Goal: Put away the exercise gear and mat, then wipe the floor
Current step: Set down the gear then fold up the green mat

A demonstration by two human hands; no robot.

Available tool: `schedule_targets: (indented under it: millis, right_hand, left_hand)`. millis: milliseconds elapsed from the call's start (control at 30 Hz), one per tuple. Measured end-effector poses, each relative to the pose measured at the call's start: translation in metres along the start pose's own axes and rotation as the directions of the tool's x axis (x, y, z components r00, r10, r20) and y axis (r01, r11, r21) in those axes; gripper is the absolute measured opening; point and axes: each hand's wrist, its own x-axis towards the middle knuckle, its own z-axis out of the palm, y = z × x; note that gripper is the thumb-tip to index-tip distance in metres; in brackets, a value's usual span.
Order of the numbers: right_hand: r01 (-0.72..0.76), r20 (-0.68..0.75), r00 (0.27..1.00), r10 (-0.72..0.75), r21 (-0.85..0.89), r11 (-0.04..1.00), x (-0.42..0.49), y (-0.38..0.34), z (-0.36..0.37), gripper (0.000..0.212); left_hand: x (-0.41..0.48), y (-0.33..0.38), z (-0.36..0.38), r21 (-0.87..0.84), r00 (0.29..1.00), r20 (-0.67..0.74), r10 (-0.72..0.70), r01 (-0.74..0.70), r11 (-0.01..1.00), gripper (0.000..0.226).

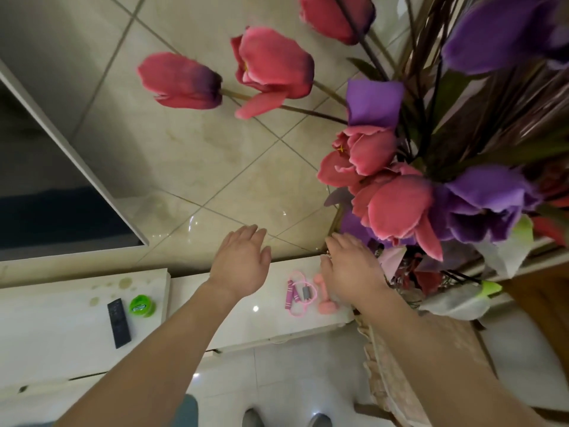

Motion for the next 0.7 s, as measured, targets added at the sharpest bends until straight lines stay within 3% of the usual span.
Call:
schedule_targets:
  millis: [100,700]
  right_hand:
    - [0.000,-0.030,1.000,-0.001,-0.034,0.999,-0.006,-0.004,-0.012,0.039]
    - [-0.004,-0.052,0.999,0.002,-0.052,0.999,-0.053,0.002,-0.040,0.039]
  left_hand:
    - [-0.005,0.002,-0.013,-0.009,1.000,-0.018,0.000,-0.001,1.000,0.060]
    - [-0.053,0.022,-0.040,0.048,0.999,-0.044,-0.017,0.019,0.999,0.049]
